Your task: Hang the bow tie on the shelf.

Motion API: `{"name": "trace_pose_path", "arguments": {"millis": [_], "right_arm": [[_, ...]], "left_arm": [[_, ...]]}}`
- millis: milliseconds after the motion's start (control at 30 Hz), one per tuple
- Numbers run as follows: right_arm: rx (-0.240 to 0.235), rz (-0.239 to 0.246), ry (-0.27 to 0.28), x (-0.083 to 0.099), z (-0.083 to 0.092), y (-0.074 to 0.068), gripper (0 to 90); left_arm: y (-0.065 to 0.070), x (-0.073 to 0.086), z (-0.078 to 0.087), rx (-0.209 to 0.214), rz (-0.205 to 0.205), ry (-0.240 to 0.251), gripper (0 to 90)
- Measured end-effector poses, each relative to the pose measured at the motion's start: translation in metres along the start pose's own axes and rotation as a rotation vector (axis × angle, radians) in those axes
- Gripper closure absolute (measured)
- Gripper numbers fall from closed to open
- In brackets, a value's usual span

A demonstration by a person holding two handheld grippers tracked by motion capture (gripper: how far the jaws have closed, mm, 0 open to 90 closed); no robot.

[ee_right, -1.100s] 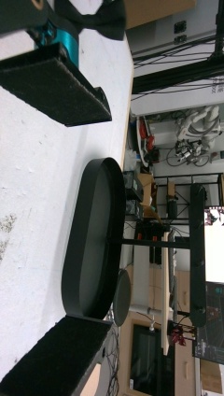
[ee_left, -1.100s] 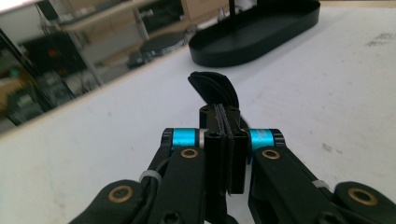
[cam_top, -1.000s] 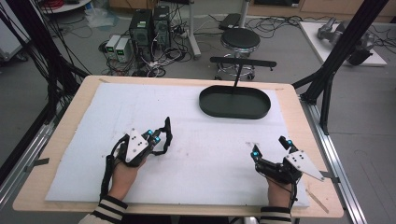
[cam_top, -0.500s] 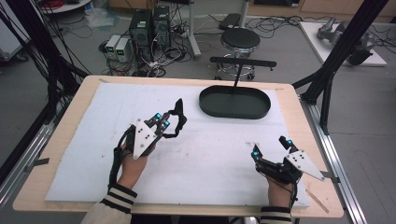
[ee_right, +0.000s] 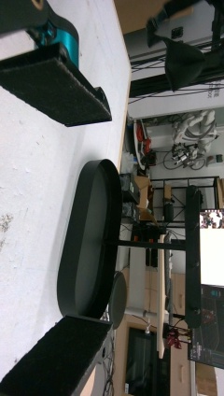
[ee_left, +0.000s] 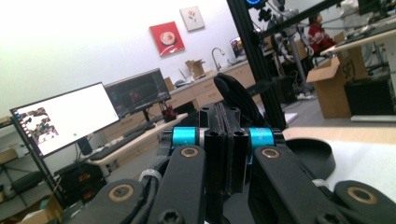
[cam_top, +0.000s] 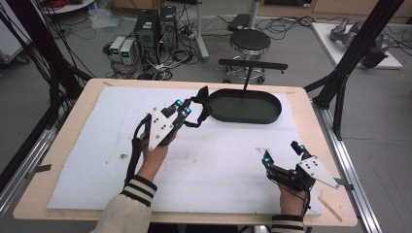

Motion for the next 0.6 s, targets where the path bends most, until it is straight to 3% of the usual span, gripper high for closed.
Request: {"name": "trace_pose_path", "arguments": {"millis": [333,600], "right_arm": [[-0.003,-0.003,0.012,-0.001,0.000,0.002,1.4],[-0.008,0.002,0.011,0.000,0.000,0.002,1.4]], "left_arm": [[-0.011,-0.014,-0.049,0.022,-0.026,0.045,88.5],[-0.020,-0.006,-0.083,0.017,-0.018,0.048,88.5]]}}
Point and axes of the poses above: each handheld gripper's, and its own axes: z roughly backward along the jaws, x roughly out of its underside, y roughly to its right, the point moved 5 cm from there along -z, roughly forward along the jaws, and after that the axes turned 12 degrees about x, right-handed, at the moved point
